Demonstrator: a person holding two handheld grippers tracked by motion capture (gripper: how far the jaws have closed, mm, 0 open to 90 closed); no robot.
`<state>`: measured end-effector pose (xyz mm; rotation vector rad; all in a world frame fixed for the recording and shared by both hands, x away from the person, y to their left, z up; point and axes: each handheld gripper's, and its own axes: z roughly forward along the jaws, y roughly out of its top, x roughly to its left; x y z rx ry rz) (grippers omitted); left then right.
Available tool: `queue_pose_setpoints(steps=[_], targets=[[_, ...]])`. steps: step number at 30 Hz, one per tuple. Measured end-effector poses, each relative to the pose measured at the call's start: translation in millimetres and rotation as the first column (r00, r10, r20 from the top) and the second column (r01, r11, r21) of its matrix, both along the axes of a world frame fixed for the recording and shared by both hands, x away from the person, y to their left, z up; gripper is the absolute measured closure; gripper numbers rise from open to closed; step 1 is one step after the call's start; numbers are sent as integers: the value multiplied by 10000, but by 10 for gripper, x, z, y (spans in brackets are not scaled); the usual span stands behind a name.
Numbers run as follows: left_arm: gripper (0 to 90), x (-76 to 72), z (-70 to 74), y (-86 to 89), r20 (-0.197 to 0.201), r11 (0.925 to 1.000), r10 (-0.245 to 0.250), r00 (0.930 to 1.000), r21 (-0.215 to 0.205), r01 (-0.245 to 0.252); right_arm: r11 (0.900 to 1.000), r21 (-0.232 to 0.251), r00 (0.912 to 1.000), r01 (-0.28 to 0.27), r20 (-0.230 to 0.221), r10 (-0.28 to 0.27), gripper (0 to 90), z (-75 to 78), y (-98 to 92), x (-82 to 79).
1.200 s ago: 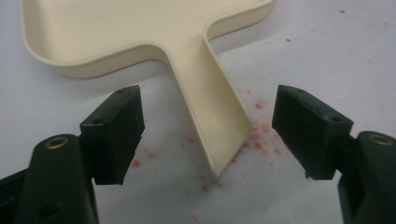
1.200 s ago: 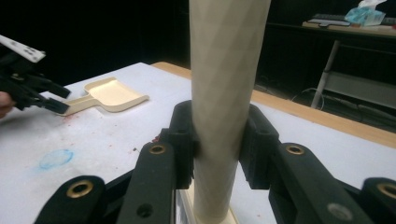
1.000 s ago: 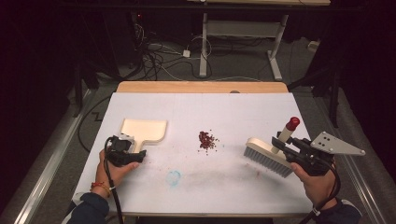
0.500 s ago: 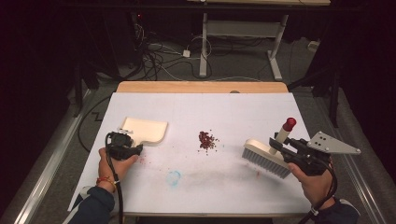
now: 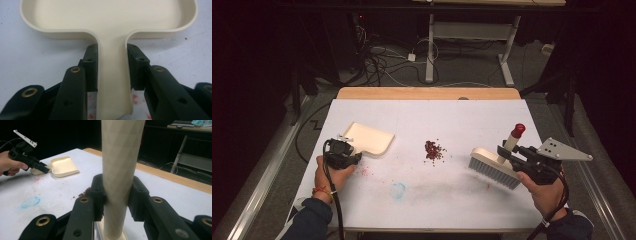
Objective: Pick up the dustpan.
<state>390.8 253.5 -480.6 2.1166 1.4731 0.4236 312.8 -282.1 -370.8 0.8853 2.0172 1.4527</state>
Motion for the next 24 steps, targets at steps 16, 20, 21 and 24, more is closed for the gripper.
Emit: queue_pose_setpoints(steps=[16,20,21,24], targets=[[644,-71,201,32,393,9983,-526,9978,271,516,9996,-47,9996,264,-108,-265,699,-10,16,93],[644,-118,256,45,493,9978,-651,9967,165,643,9997,-23,9997,227,-99,-228,698,-1,16,97],[644,-133,267,50,498,9977,-674,9965,123,668,9997,-32,9997,237,-90,-237,698,0,17,98],[644,-185,300,47,542,9965,-835,9950,-12,837,9996,-57,9996,275,-117,-275,699,-3,23,103]])
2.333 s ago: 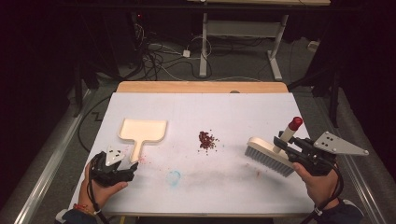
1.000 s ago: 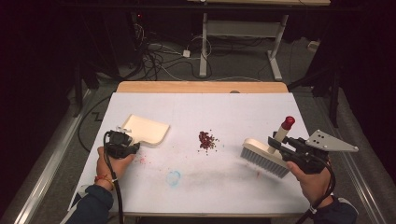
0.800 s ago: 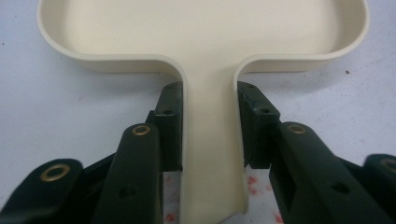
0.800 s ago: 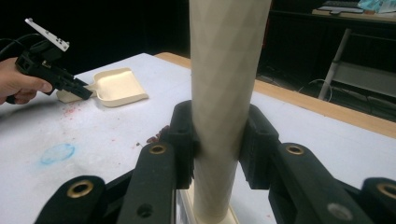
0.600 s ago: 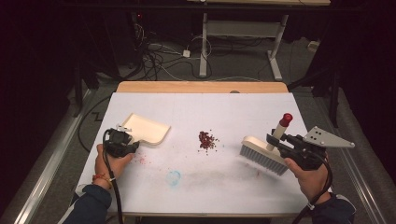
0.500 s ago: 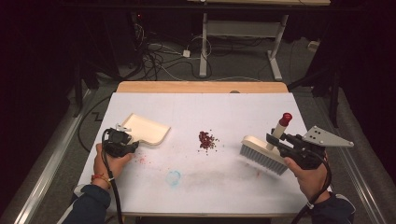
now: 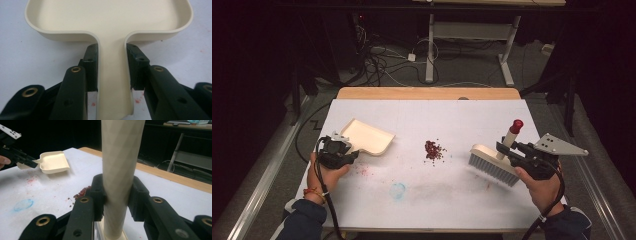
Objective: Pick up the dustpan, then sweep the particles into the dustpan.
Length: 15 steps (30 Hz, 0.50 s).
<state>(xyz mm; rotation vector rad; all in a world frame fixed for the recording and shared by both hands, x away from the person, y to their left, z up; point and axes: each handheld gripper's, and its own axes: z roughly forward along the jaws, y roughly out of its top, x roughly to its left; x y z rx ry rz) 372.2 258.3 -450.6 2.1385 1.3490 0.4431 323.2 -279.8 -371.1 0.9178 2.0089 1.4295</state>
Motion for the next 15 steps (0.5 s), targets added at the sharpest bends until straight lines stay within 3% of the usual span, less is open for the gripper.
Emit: queue_pose_setpoints(steps=[4,9,15], targets=[[644,-65,65,-54,61,9991,-262,9996,341,260,10000,-63,9999,-15,117,16,698,3,10,0],[644,-154,181,-90,20,9961,-841,9965,271,840,10000,80,10000,-38,83,37,698,22,19,30],[644,-237,188,-175,-151,9876,-1528,9881,349,1532,9999,88,9999,67,83,-68,699,15,27,44]])
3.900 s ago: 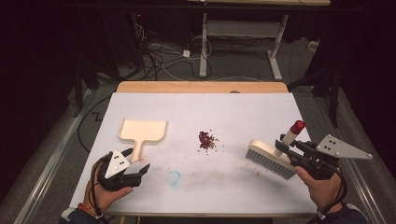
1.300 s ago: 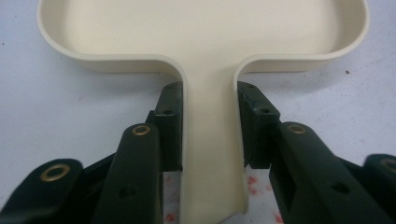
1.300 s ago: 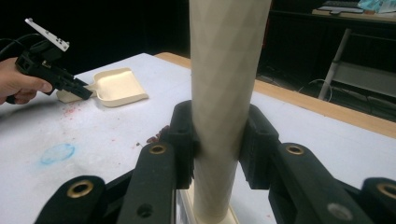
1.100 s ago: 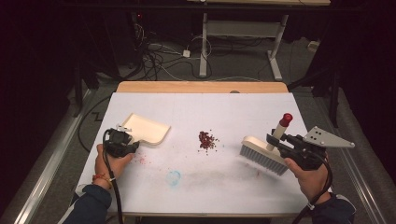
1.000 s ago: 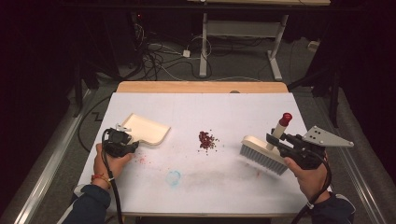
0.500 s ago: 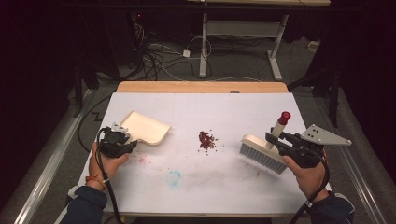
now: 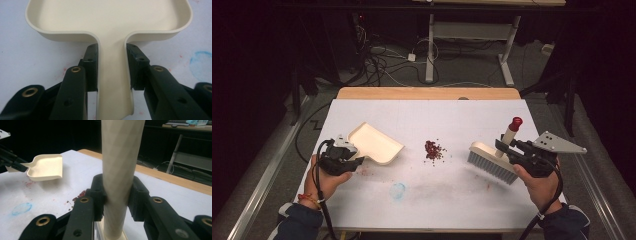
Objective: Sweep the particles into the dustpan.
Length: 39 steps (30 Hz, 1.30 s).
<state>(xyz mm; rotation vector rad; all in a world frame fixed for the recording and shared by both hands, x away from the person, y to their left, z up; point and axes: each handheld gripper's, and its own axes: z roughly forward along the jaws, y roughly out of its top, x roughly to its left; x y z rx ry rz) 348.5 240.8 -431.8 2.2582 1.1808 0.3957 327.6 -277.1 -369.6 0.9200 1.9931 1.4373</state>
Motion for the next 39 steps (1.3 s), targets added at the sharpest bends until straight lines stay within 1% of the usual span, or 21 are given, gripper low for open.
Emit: queue_pose_setpoints(steps=[2,4,5,7,11,15,19,22,23,31,35,36,39], targets=[[644,-32,2,-20,6,9999,-170,9999,12,170,10000,35,10000,88,-19,-88,699,-7,16,5],[643,-62,7,-29,16,9991,-418,9991,-16,419,10000,55,10000,29,-38,-29,699,-12,21,28],[644,-76,11,-35,13,9989,-458,9989,-20,458,10000,87,10000,37,-56,-37,699,-12,23,45],[643,-103,27,-41,-12,9984,-557,9984,139,557,10000,50,9999,62,-106,-61,699,-2,32,94],[643,-149,44,-62,-54,9962,-838,9965,231,839,10000,-30,9999,95,-131,-96,699,-11,55,143],[644,-209,43,-135,-167,9929,-1110,9937,403,1116,9999,2,9995,141,-274,-141,699,-31,82,194],[644,-274,28,-205,-282,9878,-1470,9887,483,1482,9997,-125,9996,199,-217,-202,699,-31,100,226],[644,-315,9,-259,-396,9836,-1696,9847,557,1717,9996,-85,9992,276,-282,-278,699,-31,103,251],[644,-327,3,-276,-381,9831,-1727,9842,542,1746,9995,-97,9993,287,-236,-289,699,-32,100,262],[644,-370,-30,-416,-575,9720,-2177,9743,777,2218,9992,-106,9989,385,-252,-388,699,-32,142,332],[643,-375,-65,-476,-752,9656,-2389,9681,871,2450,9989,-159,9989,432,-171,-434,699,-31,184,421],[643,-378,-80,-490,-763,9654,-2409,9676,843,2469,9989,-159,9989,432,-171,-434,699,-31,184,421],[643,-381,-99,-516,-823,9640,-2470,9655,802,2534,9985,-211,9985,510,-183,-514,699,-39,217,488]])
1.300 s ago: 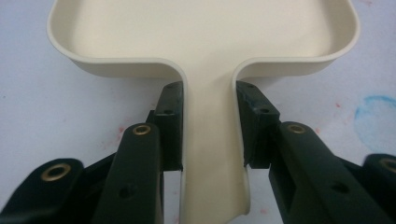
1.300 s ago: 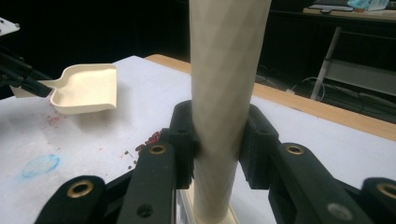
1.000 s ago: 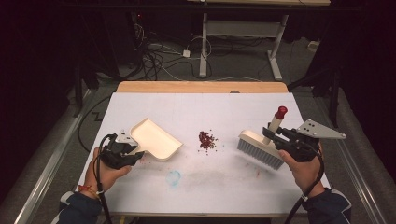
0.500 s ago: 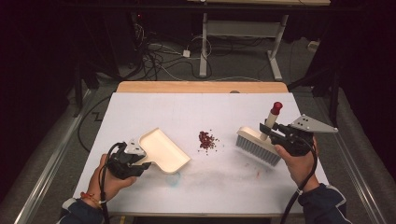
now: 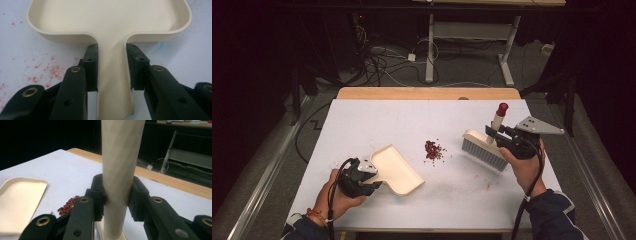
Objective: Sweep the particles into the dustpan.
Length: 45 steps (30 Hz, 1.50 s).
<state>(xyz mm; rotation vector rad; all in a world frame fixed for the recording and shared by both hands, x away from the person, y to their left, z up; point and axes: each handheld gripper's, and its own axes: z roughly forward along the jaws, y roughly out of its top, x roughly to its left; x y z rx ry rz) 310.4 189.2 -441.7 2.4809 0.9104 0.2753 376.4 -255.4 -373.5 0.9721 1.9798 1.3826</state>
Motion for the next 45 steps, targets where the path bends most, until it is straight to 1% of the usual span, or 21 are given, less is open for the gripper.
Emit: queue_pose_setpoints(steps=[4,6,9,12,13,17,19,22,23,25,26,28,29,32,34,35,36,39,42,43,45], targets=[[643,-1,-8,-18,-38,10000,-57,10000,-18,57,9998,-99,9999,160,-22,-160,699,-15,61,126],[643,-1,-11,-26,-39,10000,-60,10000,-30,59,9995,-70,9995,319,54,-318,699,-13,92,208],[643,3,-32,-43,-83,10000,-70,9999,-66,69,9984,-75,9984,553,-63,-554,699,-20,163,354],[642,10,-46,-52,-134,9999,-77,9999,-81,76,9961,-333,9966,818,-78,-821,700,-12,250,491],[643,12,-50,-54,-145,9999,-84,9999,-75,83,9955,-354,9961,883,-41,-885,700,-5,277,533],[642,18,-63,-60,-191,9999,-69,9998,-131,66,9939,-162,9940,1095,34,-1094,700,-3,401,684],[642,19,-73,-65,-233,9997,-7,9997,-226,2,9918,-195,9920,1260,86,-1259,700,-9,483,740],[642,18,-89,-90,-303,9995,102,9995,-290,-111,9920,-408,9925,1197,292,-1186,700,-34,611,804],[643,20,-95,-98,-318,9995,103,9994,-297,-112,9918,-420,9924,1210,271,-1200,700,-52,662,818],[642,18,-108,-116,-281,9997,78,9996,-223,-84,9938,-458,9948,1017,146,-1012,700,-98,757,841],[642,19,-115,-124,-286,9998,61,9996,-200,-66,9942,-562,9958,912,134,-906,700,-125,805,850],[642,18,-128,-142,-273,9999,62,9996,-158,-66,9944,-800,9976,690,80,-686,700,-173,902,849],[642,18,-134,-155,-265,9999,84,9996,-137,-87,9952,-867,9989,464,95,-457,700,-188,940,847],[643,13,-151,-200,-204,9998,169,9996,-74,-171,9958,-909,9999,73,79,-66,700,-206,1032,813],[643,17,-174,-225,-292,9998,173,9994,-38,-175,9965,-827,10000,-93,-23,92,700,-214,1076,769],[643,21,-187,-230,-352,9998,166,9992,-67,-168,9963,-834,9997,-223,55,229,700,-221,1091,747],[643,25,-198,-234,-427,9998,187,9989,-68,-190,9968,-753,9996,-269,9,270,700,-232,1115,712],[643,32,-223,-253,-544,9996,269,9982,-36,-271,9965,-739,9992,-386,11,388,698,-254,1180,603],[642,22,-233,-293,-515,9993,367,9980,98,-362,9979,-215,9981,-609,-129,606,698,-278,1240,481],[643,21,-236,-302,-534,9992,390,9978,99,-386,9974,-203,9975,-691,-144,689,696,-287,1267,447],[643,17,-235,-315,-531,9990,427,9977,133,-420,9969,-327,9974,-718,-39,717,695,-304,1312,373]])
